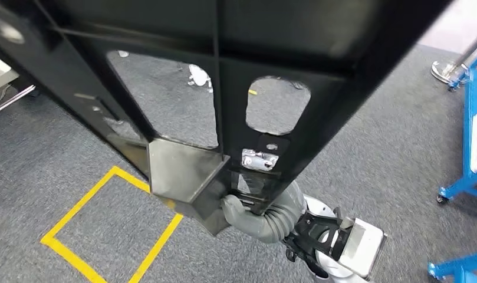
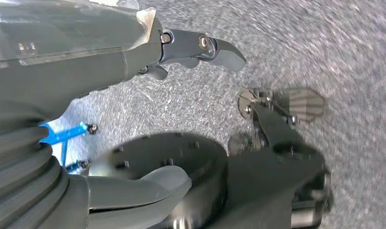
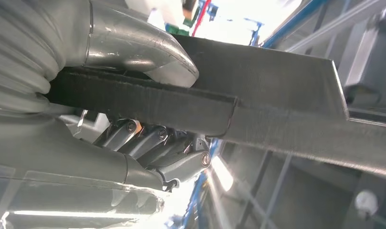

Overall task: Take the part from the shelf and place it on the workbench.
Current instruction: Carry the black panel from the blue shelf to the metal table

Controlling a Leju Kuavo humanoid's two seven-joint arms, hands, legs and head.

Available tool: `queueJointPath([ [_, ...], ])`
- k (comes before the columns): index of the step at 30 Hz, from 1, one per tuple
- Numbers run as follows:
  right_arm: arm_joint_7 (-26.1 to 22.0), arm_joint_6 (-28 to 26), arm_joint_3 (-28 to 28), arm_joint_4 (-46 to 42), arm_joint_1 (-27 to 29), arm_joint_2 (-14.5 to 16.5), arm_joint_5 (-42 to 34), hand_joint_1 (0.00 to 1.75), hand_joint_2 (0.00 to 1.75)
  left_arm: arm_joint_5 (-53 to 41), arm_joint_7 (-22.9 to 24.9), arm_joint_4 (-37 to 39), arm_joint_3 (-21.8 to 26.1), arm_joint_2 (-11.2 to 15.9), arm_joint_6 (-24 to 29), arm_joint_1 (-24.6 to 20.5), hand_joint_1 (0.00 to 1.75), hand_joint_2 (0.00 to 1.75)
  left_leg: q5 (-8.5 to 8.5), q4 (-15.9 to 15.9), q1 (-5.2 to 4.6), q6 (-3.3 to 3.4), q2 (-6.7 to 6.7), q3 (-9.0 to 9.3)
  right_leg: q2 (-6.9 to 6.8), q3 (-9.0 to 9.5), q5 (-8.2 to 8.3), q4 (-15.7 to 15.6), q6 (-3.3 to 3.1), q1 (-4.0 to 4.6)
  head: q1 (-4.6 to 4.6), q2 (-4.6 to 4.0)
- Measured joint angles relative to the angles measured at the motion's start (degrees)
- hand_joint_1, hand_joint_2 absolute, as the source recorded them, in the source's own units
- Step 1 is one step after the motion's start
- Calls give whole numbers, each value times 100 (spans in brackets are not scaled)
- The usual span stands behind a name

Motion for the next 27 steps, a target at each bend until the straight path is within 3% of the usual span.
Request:
queueJointPath([
  [1, 2, 4, -3, 5, 10, -8, 1, 175, 175, -2, 7, 0, -2, -4, -1, -14, 0, 175, 6, -4, 10, 13, -85, -4, 141, -210, -147, 397, -6, -12, 5, -1],
  [2, 4, 10, -4, 12, 20, -16, 2, 175, 175, -3, 14, -1, -3, -12, -1, -25, 0, 175, 8, -2, 16, 18, -175, -11, 197, -418, -267, 773, 1, -23, 13, -1],
  [3, 4, 15, -3, 16, 26, -20, 1, 175, 175, -4, 22, -1, -5, -22, 0, -28, 0, 175, 8, 0, 23, 18, -269, -13, 215, -562, -316, 1010, 32, -36, 16, -1],
  [4, 4, 19, -2, 19, 25, -20, 1, 175, 175, -3, 30, -1, -6, -30, 2, -26, 0, 175, 7, 4, 35, 12, -363, -10, 221, -600, -265, 1025, 89, -51, 16, -1],
  [5, 5, 22, -2, 20, 23, -19, 1, 175, 175, 0, 35, -1, -7, -36, 5, -23, 0, 175, 1, 15, 53, -3, -458, -3, 238, -519, -122, 804, 165, -72, 16, -1],
  [7, 10, 23, -1, 22, 19, -17, 0, 175, 175, 9, 39, -1, -8, -36, 10, -24, 0, 175, -33, 80, 85, -73, -650, -18, 453, -176, 241, 2, 313, -141, 23, -1],
  [9, 21, 25, -1, 26, 19, -15, 0, 175, 175, 13, 39, 0, -11, -27, 8, -23, 0, 175, -62, 148, 91, -161, -796, -79, 637, 35, 410, -468, 299, -182, 29, -1],
  [11, 30, 23, -1, 26, 14, -1, -1, 175, 175, 10, 39, 1, -14, -19, 1, 1, 0, 175, -45, 145, 103, -232, -901, -130, 574, 52, 420, -497, 182, -170, 30, -1],
  [12, 32, 21, -2, 26, 7, 13, -2, 175, 175, 7, 39, 2, -15, -14, -2, 16, 0, 175, -41, 145, 108, -259, -874, -141, 516, 58, 429, -502, 141, -173, 28, -1],
  [13, 32, 20, -2, 26, 1, 26, -2, 175, 175, 4, 39, 3, -15, -10, -3, 26, 0, 175, -74, 201, 100, -281, -736, -169, 451, 70, 431, -510, 101, -181, 19, -1],
  [14, 33, 19, -2, 25, -3, 37, -2, 175, 175, -1, 38, 3, -15, -2, -4, 23, 0, 175, -166, 359, 92, -298, -541, -245, 377, 84, 427, -518, 59, -189, 5, -1],
  [16, 36, 8, -5, 22, 3, 46, -1, 175, 175, -13, 35, 3, -15, 12, -5, -5, 0, 175, -498, 1007, 79, -326, -155, -577, 211, 98, 403, -521, -16, -160, -22, -1],
  [18, 37, -13, -7, 22, 19, 47, 4, 175, 175, -24, 32, 3, -16, 27, -5, -27, 0, 175, -737, 1666, 88, -336, -76, -937, 25, 100, 381, -520, -53, -124, -26, -1],
  [19, 37, -23, -8, 22, 25, 48, 8, 175, 175, -27, 31, 3, -19, 33, -5, -28, 0, 175, -710, 1748, 88, -332, -67, -987, -62, 106, 370, -519, -63, -113, -26, -1],
  [20, 37, -30, -8, 21, 27, 48, 13, 175, 175, -28, 33, 3, -27, 39, -4, -27, 0, 175, -579, 1603, 87, -320, -46, -911, -144, 119, 357, -519, -69, -105, -26, -1],
  [21, 37, -37, -9, 21, 28, 49, 18, 175, 175, -28, 35, 3, -40, 47, -5, -25, 0, 175, -385, 1267, 81, -296, 25, -725, -217, 139, 343, -520, -72, -98, -27, -1],
  [23, 37, -53, -14, 19, 27, 51, 31, 175, 175, -27, 43, 3, -77, 58, -7, -34, 0, 175, -119, 536, 32, -232, 333, -323, -345, 182, 305, -519, -48, -61, -23, -1],
  [24, 37, -63, -18, 18, 29, 53, 39, 175, 175, -25, 49, 3, -91, 61, -9, -41, 0, 175, -76, 328, -1, -198, 439, -216, -404, 197, 286, -520, -24, -40, -21, -1],
  [25, 37, -73, -21, 17, 32, 55, 49, 175, 175, -20, 56, 3, -99, 61, -12, -45, 0, 175, -90, 250, -34, -168, 477, -187, -467, 212, 270, -527, 3, -26, -17, -1],
  [27, 36, -89, -28, 11, 39, 64, 67, 175, 175, -13, 67, 4, -105, 59, -17, -38, 0, 175, -75, 211, -39, -100, 311, -182, -572, 242, 244, -550, 62, -17, -14, 0],
])
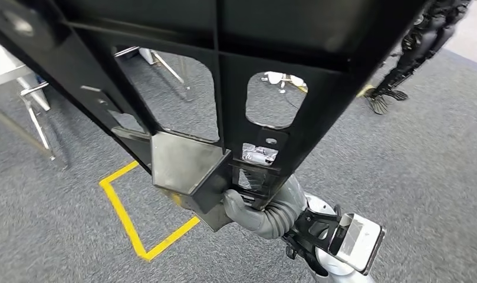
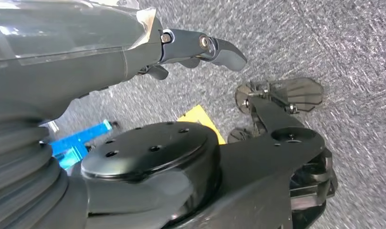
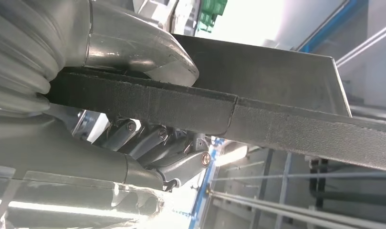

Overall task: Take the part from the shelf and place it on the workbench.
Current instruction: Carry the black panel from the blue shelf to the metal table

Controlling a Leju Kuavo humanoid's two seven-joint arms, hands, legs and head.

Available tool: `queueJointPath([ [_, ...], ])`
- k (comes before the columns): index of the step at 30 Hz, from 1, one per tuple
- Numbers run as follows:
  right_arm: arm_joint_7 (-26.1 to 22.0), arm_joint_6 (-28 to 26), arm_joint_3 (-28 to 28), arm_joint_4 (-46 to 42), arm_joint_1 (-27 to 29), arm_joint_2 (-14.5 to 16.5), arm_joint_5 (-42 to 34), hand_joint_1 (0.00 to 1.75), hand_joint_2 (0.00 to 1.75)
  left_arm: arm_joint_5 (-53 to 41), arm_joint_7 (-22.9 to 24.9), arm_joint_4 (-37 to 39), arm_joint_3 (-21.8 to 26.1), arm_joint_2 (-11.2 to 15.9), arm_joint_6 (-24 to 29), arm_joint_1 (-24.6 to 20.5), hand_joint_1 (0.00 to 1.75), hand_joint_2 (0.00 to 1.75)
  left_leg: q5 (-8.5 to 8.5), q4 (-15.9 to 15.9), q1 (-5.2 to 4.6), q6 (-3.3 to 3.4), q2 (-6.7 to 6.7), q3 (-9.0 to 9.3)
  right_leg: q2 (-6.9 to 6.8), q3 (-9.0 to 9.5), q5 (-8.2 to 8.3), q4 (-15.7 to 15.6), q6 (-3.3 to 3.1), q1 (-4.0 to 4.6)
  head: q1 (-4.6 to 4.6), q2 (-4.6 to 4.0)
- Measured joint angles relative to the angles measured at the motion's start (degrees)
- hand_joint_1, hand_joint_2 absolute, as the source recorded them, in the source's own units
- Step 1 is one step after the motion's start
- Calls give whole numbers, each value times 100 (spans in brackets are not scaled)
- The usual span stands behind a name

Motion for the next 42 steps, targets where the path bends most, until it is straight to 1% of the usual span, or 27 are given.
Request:
queueJointPath([
  [1, -1, -5, -4, -7, 4, 4, 6, 175, 175, 4, 3, -1, -2, -7, -2, 3, 0, 175, 20, -41, 14, 35, -80, 28, 72, 7, -27, 29, 27, -4, 5, 0],
  [2, -3, -9, -12, -15, 8, 7, 10, 175, 175, 5, 4, -1, -5, -14, -3, -1, 0, 175, 44, -81, 35, 71, -160, 61, 230, -34, -91, 147, 40, -6, 8, 1],
  [4, -9, -18, -39, -25, 41, -9, 13, 175, 175, 10, 10, -3, -9, -25, -3, -23, 0, 175, 63, -120, 62, 116, -328, 99, 631, -326, -341, 753, 17, -22, 16, 1],
  [6, -13, -22, -64, -25, 89, -33, 14, 175, 175, 20, 19, -3, -15, -26, 1, -24, 0, 175, 59, -117, 71, 131, -519, 99, 772, -734, -561, 1452, 7, -26, 17, 2],
  [7, -14, -23, -71, -25, 106, -40, 15, 175, 175, 29, 23, -3, -22, -31, 4, -15, 0, 175, 56, -115, 70, 130, -617, 103, 784, -835, -553, 1568, 36, -26, 17, 2],
  [8, -15, -23, -72, -25, 113, -44, 15, 175, 175, 40, 28, -3, -30, -35, 7, -7, 0, 175, 53, -112, 71, 126, -715, 110, 795, -823, -448, 1454, 82, -27, 17, 2],
  [10, -19, -23, -72, -25, 113, -48, 15, 175, 175, 62, 35, -3, -43, -45, 16, 1, 0, 175, 35, -98, 83, 96, -908, 128, 937, -524, -71, 702, 181, -47, 18, 2],
  [11, -21, -23, -71, -23, 111, -48, 15, 175, 175, 74, 36, -3, -46, -46, 23, 0, 0, 175, 22, -83, 80, 70, -995, 127, 1043, -365, 82, 338, 191, -53, 20, 2],
  [13, -24, -23, -71, -22, 110, -49, 16, 175, 175, 92, 38, -2, -50, -47, 36, 5, 0, 175, 12, -64, 77, 11, -1123, 97, 1180, -202, 207, -4, 122, -54, 21, 2],
  [15, -26, -23, -71, -22, 106, -43, 17, 175, 175, 95, 42, 1, -53, -43, 49, 16, 0, 175, 22, -74, 82, -40, -1211, 68, 1093, -183, 217, -11, 29, -50, 20, 2],
  [16, -26, -23, -71, -22, 96, -33, 18, 175, 175, 95, 43, 4, -54, -40, 57, 25, 0, 175, 9, -57, 78, -65, -1160, 58, 1037, -171, 221, -21, -5, -61, 20, 2],
  [18, -29, -23, -70, -23, 78, -3, 17, 175, 175, 98, 44, 10, -55, -37, 72, 34, 0, 175, -161, 231, 61, -122, -830, -76, 903, -133, 210, -41, -86, -92, 0, 2],
  [20, -29, -23, -72, -23, 78, 12, 19, 175, 175, 102, 44, 13, -55, -32, 78, 24, 0, 175, -487, 929, 67, -171, -473, -441, 747, -103, 181, -43, -157, -71, -19, 2],
  [22, -25, -23, -70, -21, 83, 12, 21, 175, 175, 103, 44, 13, -52, -20, 79, 11, 0, 175, -645, 1506, 86, -189, -388, -793, 575, -90, 156, -43, -191, -48, -18, 2],
  [23, -23, -23, -68, -20, 84, 12, 21, 175, 175, 103, 44, 13, -52, -17, 79, 9, 0, 175, -574, 1522, 89, -185, -377, -828, 507, -82, 143, -42, -197, -39, -19, 2],
  [24, -24, -23, -68, -20, 83, 14, 20, 175, 175, 103, 44, 13, -51, -14, 79, 10, 0, 175, -401, 1300, 90, -170, -364, -729, 454, -65, 128, -43, -196, -34, -19, 2],
  [25, -23, -27, -69, -21, 78, 18, 19, 175, 175, 103, 43, 13, -52, -10, 81, 14, 0, 175, -189, 912, 87, -140, -333, -525, 414, -44, 112, -43, -188, -30, -19, 2],
  [27, -24, -46, -75, -22, 64, 31, 16, 175, 175, 110, 25, 13, -53, -1, 100, 23, 0, 175, 55, 200, 57, -77, -246, -130, 365, -15, 74, -40, -147, 8, -16, 2],
  [30, -26, -86, -84, -23, 46, 45, 13, 175, 175, 132, -27, 13, -55, 1, 124, 36, 0, 175, 49, -30, 5, -5, -233, -12, 312, 7, 45, -53, -74, 38, -11, 2],
  [32, -28, -101, -93, -27, 42, 49, 9, 175, 175, 147, -49, 13, -57, -9, 124, 53, 0, 175, 72, -99, 33, 57, -265, 47, 410, -15, -10, 30, -30, 35, -8, 2],
  [34, -35, -107, -113, -28, 45, 39, 2, 175, 175, 152, -70, 13, -57, -20, 120, 47, 0, 175, 99, -157, 78, 109, -299, 106, 639, -256, -227, 527, -36, 27, 3, 2],
  [36, -37, -109, -126, -13, 60, 15, -4, 175, 175, 148, -87, 13, -60, -30, 114, 29, 0, 175, 96, -161, 86, 131, -359, 109, 766, -677, -494, 1302, -45, 13, 13, 2],
  [37, -36, -111, -128, -3, 69, 3, -7, 175, 175, 146, -90, 13, -64, -38, 103, 26, 0, 175, 92, -160, 87, 130, -394, 110, 778, -835, -542, 1546, -18, 3, 13, 2],
  [38, -37, -113, -132, 5, 77, -7, -11, 175, 175, 146, -91, 13, -69, -43, 87, 26, 0, 175, 86, -156, 91, 126, -428, 113, 781, -891, -498, 1575, 31, -11, 14, 2],
  [39, -40, -115, -136, 9, 81, -14, -19, 175, 175, 149, -91, 12, -74, -49, 63, 28, 0, 175, 79, -151, 99, 114, -462, 122, 782, -822, -357, 1354, 98, -29, 14, 2],
  [41, -49, -120, -148, 11, 81, -21, -43, 175, 175, 154, -93, 10, -78, -51, 17, 27, 0, 175, 47, -119, 106, 66, -524, 138, 790, -488, 6, 551, 215, -65, 16, 2],
  [42, -54, -122, -153, 12, 80, -22, -52, 175, 175, 157, -95, 9, -78, -50, 4, 26, 0, 175, 22, -94, 99, 30, -548, 137, 798, -335, 136, 224, 216, -76, 19, 2],
])
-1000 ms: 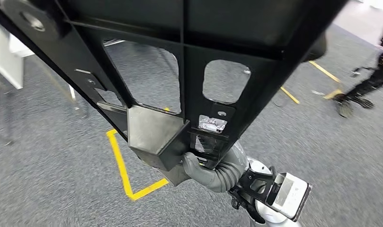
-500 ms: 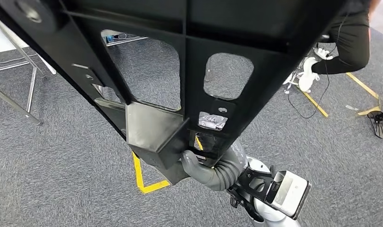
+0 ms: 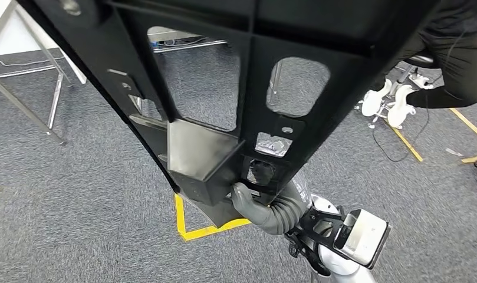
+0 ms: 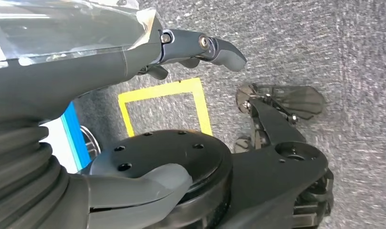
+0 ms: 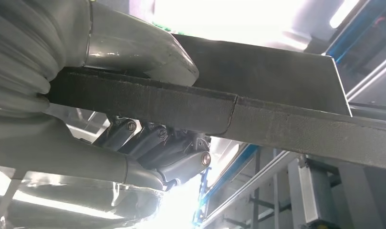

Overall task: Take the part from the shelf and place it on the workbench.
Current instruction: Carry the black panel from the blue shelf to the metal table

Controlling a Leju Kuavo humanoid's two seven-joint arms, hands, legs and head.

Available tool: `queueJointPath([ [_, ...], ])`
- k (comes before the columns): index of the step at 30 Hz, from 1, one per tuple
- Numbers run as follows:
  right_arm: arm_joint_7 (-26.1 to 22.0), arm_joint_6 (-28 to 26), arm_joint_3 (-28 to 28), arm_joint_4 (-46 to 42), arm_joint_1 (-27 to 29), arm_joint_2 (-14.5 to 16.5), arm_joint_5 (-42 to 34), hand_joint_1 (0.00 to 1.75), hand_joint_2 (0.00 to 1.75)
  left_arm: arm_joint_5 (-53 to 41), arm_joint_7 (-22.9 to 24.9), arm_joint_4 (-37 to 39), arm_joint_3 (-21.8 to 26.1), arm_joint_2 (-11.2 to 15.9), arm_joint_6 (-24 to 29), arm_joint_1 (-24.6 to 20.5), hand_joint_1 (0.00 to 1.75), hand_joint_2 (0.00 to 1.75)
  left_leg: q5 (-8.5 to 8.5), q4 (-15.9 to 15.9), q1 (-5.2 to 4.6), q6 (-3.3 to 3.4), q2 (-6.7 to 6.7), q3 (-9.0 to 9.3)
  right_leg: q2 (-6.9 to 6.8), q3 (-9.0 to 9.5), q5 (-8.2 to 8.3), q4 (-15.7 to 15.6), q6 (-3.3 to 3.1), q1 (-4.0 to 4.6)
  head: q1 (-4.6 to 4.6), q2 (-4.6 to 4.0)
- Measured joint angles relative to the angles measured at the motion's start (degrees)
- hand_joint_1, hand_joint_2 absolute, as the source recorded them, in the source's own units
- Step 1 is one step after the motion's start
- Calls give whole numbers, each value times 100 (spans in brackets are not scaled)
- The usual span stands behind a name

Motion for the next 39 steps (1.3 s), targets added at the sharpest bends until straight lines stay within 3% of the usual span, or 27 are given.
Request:
queueJointPath([
  [2, -4, -4, -13, 1, 2, -2, -11, 175, 175, 2, -6, -1, -2, 8, -5, 4, 0, 175, -34, 25, -19, -65, -22, -10, 14, 116, 79, -237, -89, 9, 1, 0],
  [4, -7, -10, -23, 1, 1, -1, -15, 175, 175, 3, -13, -1, -3, 18, -3, 11, 0, 175, -53, 27, -5, -117, -14, -9, 15, 134, 91, -245, -195, 5, -2, 0],
  [6, -14, -13, -26, -1, 0, 4, -17, 175, 175, 3, -21, -1, -5, 30, -2, 9, 0, 175, -198, 250, 9, -174, 52, -99, 9, 164, 86, -258, -284, -30, -7, 0],
  [9, -25, -19, -28, 0, 6, 6, -20, 175, 175, 6, -34, -3, -4, 42, -2, 1, 0, 175, -670, 1292, 24, -242, 144, -650, -12, 195, 50, -261, -367, -28, -13, 0],
  [10, -25, -21, -28, 1, 12, 5, -20, 175, 175, 8, -37, -3, -4, 49, -2, 1, 0, 175, -733, 1570, 26, -248, 152, -823, -16, 205, 33, -261, -378, -19, -14, 0],
  [11, -25, -24, -28, 1, 17, 5, -20, 175, 175, 8, -41, -3, -4, 55, -2, 2, 0, 175, -689, 1662, 27, -243, 156, -905, -19, 222, 8, -261, -384, -11, -14, 0],
  [12, -26, -29, -29, 1, 20, 5, -20, 175, 175, 10, -44, -3, -4, 60, -2, 3, 0, 175, -534, 1522, 26, -225, 159, -864, -19, 253, -25, -262, -386, -7, -14, 0],
  [14, -32, -41, -29, 1, 19, 7, -20, 175, 175, 13, -47, -2, -7, 67, -2, 6, 0, 175, -120, 785, 13, -153, 202, -505, -22, 334, -105, -268, -369, -3, -13, 0],
  [15, -36, -46, -29, 1, 15, 8, -20, 175, 175, 16, -51, -2, -8, 70, -2, 3, 0, 175, -19, 427, -9, -115, 241, -316, -25, 374, -148, -271, -346, 14, -12, 0],
  [17, -41, -54, -27, 0, 8, 11, -14, 175, 175, 21, -60, -3, -11, 75, -2, -7, 0, 175, -52, 67, -59, -49, 292, -117, -36, 440, -191, -284, -271, 32, -13, 0],
  [20, -39, -76, -22, -1, -7, 13, -3, 175, 175, 35, -70, -8, -19, 70, -2, 10, 0, 175, -142, -80, -55, 58, 230, 83, -44, 529, -152, -161, -133, 31, -6, 0],
  [22, -39, -89, -19, -3, -29, 8, 1, 175, 175, 42, -77, -11, -22, 69, -2, 21, 0, 175, -202, -125, -25, 121, 191, 290, -26, 285, -188, 288, -118, 29, 9, 1],
  [25, -27, -100, -14, 2, -27, -3, 8, 175, 175, 42, -80, -13, -24, 51, -7, 33, 0, 175, -392, -132, -13, 135, 138, 493, -8, -521, -475, 1239, -142, 31, 23, 0],
  [26, -20, -105, -11, 4, -24, -6, 12, 175, 175, 42, -83, -14, -26, 40, -10, 45, 0, 175, -472, -132, -9, 128, 114, 583, -7, -732, -581, 1344, -138, 31, 23, 0],
  [27, -10, -109, -9, 5, -23, -10, 19, 175, 175, 42, -87, -14, -30, 34, -15, 55, 0, 175, -559, -132, -2, 115, 94, 687, -8, -825, -612, 1227, -122, 30, 25, 0],
  [28, -3, -113, -7, 6, -22, -14, 26, 175, 175, 42, -92, -14, -37, 29, -19, 62, 0, 175, -659, -132, 7, 97, 76, 808, -9, -843, -519, 944, -79, 29, 25, 0],
  [30, 9, -118, -4, 15, -5, -30, 42, 175, 175, 44, -99, -11, -54, 27, -28, 74, 0, 175, -878, -132, 10, 46, 52, 1023, -27, -784, 108, 247, 56, 27, 29, 0],
  [31, 14, -120, 0, 22, 6, -37, 50, 175, 175, 47, -100, -11, -61, 28, -32, 74, 0, 175, -986, -155, 3, 13, 49, 1107, -33, -730, 402, 27, 46, 43, 29, 0],
  [32, 18, -124, 3, 24, 12, -38, 56, 175, 175, 50, -102, -10, -65, 31, -35, 73, 0, 175, -1065, -200, -6, -21, 53, 1198, -33, -681, 600, -80, -7, 54, 25, 1],
  [33, 19, -127, 4, 21, 5, -34, 59, 175, 175, 52, -105, -11, -68, 33, -37, 63, 0, 175, -1094, -218, -12, -48, 61, 1293, -25, -617, 627, -103, -110, 64, 19, 1],
  [34, 19, -130, 5, 14, -11, -25, 61, 175, 175, 53, -107, -13, -70, 37, -37, 45, 0, 175, -1063, -183, -12, -73, 69, 1311, -4, -534, 548, -96, -228, 58, 17, 1],
  [35, 17, -132, 4, 2, -24, -10, 61, 175, 175, 53, -109, -14, -72, 41, -38, 27, 0, 175, -949, 15, -11, -94, 84, 1261, 10, -444, 480, -118, -292, 38, 16, 2],
  [37, 16, -133, 4, -8, -34, 11, 61, 175, 175, 53, -110, -15, -75, 43, -44, -8, 0, 175, -710, 763, -3, -142, 122, 815, 20, -205, 318, -175, -383, 5, 6, 2],
  [38, 20, -134, 5, -9, -31, 17, 62, 175, 175, 54, -110, -16, -76, 43, -47, -13, 0, 175, -712, 1158, 2, -173, 146, 505, 17, -74, 223, -214, -406, 3, 4, 2],
  [39, 22, -136, 8, -6, -29, 16, 62, 175, 175, 59, -111, -16, -76, 40, -51, -9, 0, 175, -858, 1423, 6, -197, 163, 207, 17, 55, 133, -245, -420, 1, -1, 2],
])
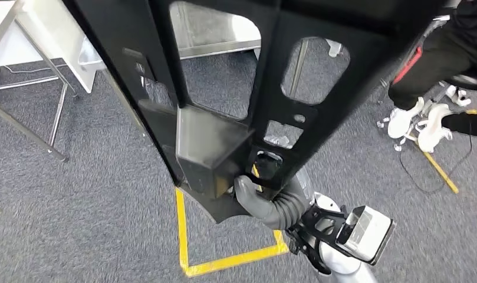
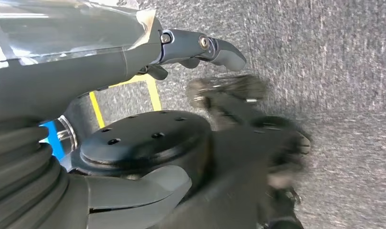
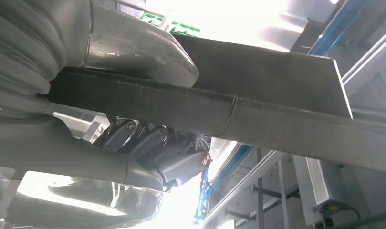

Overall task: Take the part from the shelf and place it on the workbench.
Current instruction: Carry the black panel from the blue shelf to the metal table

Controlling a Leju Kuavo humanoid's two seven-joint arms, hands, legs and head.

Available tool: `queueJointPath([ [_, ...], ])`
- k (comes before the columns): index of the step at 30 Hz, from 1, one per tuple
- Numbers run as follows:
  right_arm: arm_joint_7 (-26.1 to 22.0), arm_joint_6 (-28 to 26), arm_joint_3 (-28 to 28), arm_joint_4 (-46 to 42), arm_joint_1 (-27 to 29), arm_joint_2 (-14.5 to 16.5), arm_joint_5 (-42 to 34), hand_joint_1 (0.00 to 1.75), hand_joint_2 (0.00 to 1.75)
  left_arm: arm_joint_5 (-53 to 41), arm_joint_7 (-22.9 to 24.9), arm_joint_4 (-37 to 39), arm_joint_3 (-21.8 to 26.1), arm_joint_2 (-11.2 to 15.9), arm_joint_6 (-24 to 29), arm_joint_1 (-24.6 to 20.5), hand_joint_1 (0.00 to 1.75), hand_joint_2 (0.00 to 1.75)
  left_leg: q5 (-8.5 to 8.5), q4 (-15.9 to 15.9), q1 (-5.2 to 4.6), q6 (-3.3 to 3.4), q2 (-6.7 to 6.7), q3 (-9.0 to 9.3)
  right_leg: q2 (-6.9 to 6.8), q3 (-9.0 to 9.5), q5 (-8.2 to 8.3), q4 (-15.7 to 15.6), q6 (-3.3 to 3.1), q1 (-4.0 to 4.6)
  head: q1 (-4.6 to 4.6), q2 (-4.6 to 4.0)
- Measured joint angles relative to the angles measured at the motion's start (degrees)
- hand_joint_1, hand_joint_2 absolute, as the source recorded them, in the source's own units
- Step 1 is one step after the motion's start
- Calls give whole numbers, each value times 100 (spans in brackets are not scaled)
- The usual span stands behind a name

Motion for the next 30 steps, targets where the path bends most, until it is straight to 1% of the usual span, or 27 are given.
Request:
queueJointPath([
  [1, 1, -1, 2, 1, 2, -1, 1, 175, 175, 4, -8, 0, 0, -1, -3, 4, 0, 175, -265, 133, 1, -15, 11, -269, 7, 141, -100, -27, -4, 0, 3, 0],
  [2, 2, -3, 3, 2, 4, 1, 2, 175, 175, 8, -17, -1, 1, -2, -5, 7, 0, 175, -548, 145, -2, -18, 17, -484, 14, 291, -204, -51, -4, 2, 1, 0],
  [3, 2, -6, 3, 3, 7, 1, 2, 175, 175, 11, -26, -1, 1, -2, -8, 8, 0, 175, -750, 43, -8, -4, 20, -644, 21, 454, -318, -70, -3, 7, 2, 0],
  [4, 2, -9, 3, 3, 12, 1, 2, 175, 175, 13, -35, -2, 2, -2, -10, 7, 0, 175, -771, -147, -18, 30, 20, -767, 25, 626, -438, -89, 0, 17, 1, 0],
  [5, 3, -15, 3, 3, 24, 1, 3, 175, 175, 18, -38, -1, 3, -1, -11, 13, 0, 175, -474, -430, -37, 91, 21, -845, 25, 767, -558, -115, 2, 26, 1, 0],
  [7, 5, -27, 6, 14, 63, -4, 8, 175, 175, 43, -51, 12, 4, 20, -12, 31, 0, 175, 619, -970, -108, 239, 13, -902, 46, 1031, -775, -174, 33, 45, 10, 0],
  [8, 13, -34, 7, 17, 80, -2, 13, 175, 175, 53, -57, 18, 4, 25, -9, 28, 0, 175, 1022, -1130, -148, 290, 17, -870, 59, 1136, -859, -237, 63, 48, 14, 0],
  [9, 20, -40, 6, 17, 84, 5, 18, 175, 175, 61, -62, 24, 3, 30, -7, 14, 0, 175, 1183, -1210, -179, 319, 18, -812, 71, 1255, -892, -266, 108, 55, 16, 1],
  [10, 23, -43, 6, 6, 74, 20, 20, 175, 175, 64, -64, 24, 1, 24, -3, -3, 0, 175, 1098, -1251, -195, 335, 27, -717, 76, 1318, -868, -256, 175, 62, 14, 1],
  [11, 25, -46, 2, -12, 52, 34, 20, 175, 175, 63, -63, 21, -1, 15, 1, -14, 0, 175, 1033, -1326, -189, 347, 19, -596, 69, 1285, -770, -91, 249, 60, 12, 1],
  [12, 20, -48, 0, -26, 36, 43, 19, 175, 175, 62, -62, 20, -3, 10, 2, -15, 0, 175, 980, -1411, -168, 368, 11, -462, 62, 1141, -633, 227, 311, 66, 5, 1],
  [13, 16, -48, -3, -37, 29, 45, 19, 175, 175, 65, -61, 21, -4, 10, 8, -13, 0, 175, 925, -1495, -139, 385, 2, -312, 58, 878, -525, 634, 346, 71, 9, 0],
  [14, 16, -48, -7, -41, 39, 40, 20, 175, 175, 69, -59, 23, -4, 7, 14, -9, 0, 175, 869, -1583, -109, 397, -11, -157, 52, 548, -497, 1060, 347, 73, 12, 0],
  [15, 18, -48, -11, -38, 54, 33, 20, 175, 175, 73, -57, 27, -5, 7, 20, -5, 0, 175, 805, -1657, -89, 404, -23, -18, 51, 229, -592, 1374, 306, 75, 15, -1],
  [16, 21, -48, -16, -34, 67, 26, 19, 175, 175, 80, -54, 31, -5, 3, 27, -2, 0, 175, 729, -1728, -72, 401, -45, 132, 50, -59, -798, 1548, 256, 72, 24, 0],
  [18, 23, -48, -24, -25, 79, 18, 16, 175, 175, 99, -51, 33, -7, -21, 39, 7, 0, 175, 554, -1833, -33, 368, -99, 458, 49, -457, -1247, 1461, 199, 58, 27, 0],
  [19, 23, -48, -26, -18, 81, 15, 16, 175, 175, 113, -51, 34, -7, -33, 45, 10, 0, 175, 450, -1862, -9, 345, -124, 623, 47, -574, -1335, 1247, 232, 48, 29, 0],
  [20, 23, -47, -27, -8, 84, 10, 16, 175, 175, 127, -51, 35, -7, -42, 50, 14, 0, 175, 339, -1875, 11, 318, -146, 777, 38, -646, -1223, 956, 323, 34, 31, 0],
  [21, 25, -46, -26, 16, 94, 0, 16, 175, 175, 144, -51, 43, -6, -48, 55, 27, 0, 175, 214, -1876, 14, 281, -159, 895, 9, -699, -783, 598, 478, 17, 40, -1],
  [22, 23, -45, -25, 39, 103, -8, 16, 175, 175, 159, -52, 51, -5, -52, 59, 42, 0, 175, 85, -1862, 2, 246, -172, 994, -39, -710, -229, 284, 587, 4, 49, -1],
  [23, 27, -43, -22, 61, 116, -11, 17, 175, 175, 171, -51, 60, -6, -53, 63, 52, 0, 175, -39, -1853, -19, 217, -174, 1068, -71, -706, 273, 72, 620, -9, 45, -1],
  [24, 33, -42, -22, 74, 118, -5, 19, 175, 175, 182, -54, 70, -7, -54, 68, 62, 0, 175, -131, -1842, -40, 198, -168, 1120, -95, -696, 644, -35, 583, -19, 37, -1],
  [25, 38, -39, -23, 71, 100, 15, 18, 175, 175, 186, -56, 74, -8, -56, 73, 54, 0, 175, -138, -1753, -47, 187, -157, 1119, -91, -666, 719, -32, 464, -24, 22, 1],
  [26, 44, -36, -26, 63, 78, 41, 19, 175, 175, 187, -59, 77, -9, -56, 77, 36, 0, 175, -62, -1536, -42, 173, -135, 1020, -66, -640, 677, -6, 356, -39, 8, 1],
  [28, 43, -31, -32, 50, 29, 84, 16, 175, 175, 189, -67, 80, -9, -65, 83, 3, 0, 175, 151, -758, -23, 120, -79, 570, -50, -543, 567, -11, 199, -54, 4, 1],
  [29, 42, -28, -32, 49, 23, 95, 17, 175, 175, 189, -69, 81, -9, -69, 82, -6, 0, 175, 127, -360, -13, 86, -52, 296, -48, -479, 510, -22, 139, -60, 4, 1],
  [30, 42, -25, -32, 49, 20, 99, 18, 175, 175, 190, -71, 81, -9, -76, 81, -5, 0, 175, -31, -73, -4, 55, -27, 45, -46, -415, 451, -26, 94, -55, 3, 0],
])
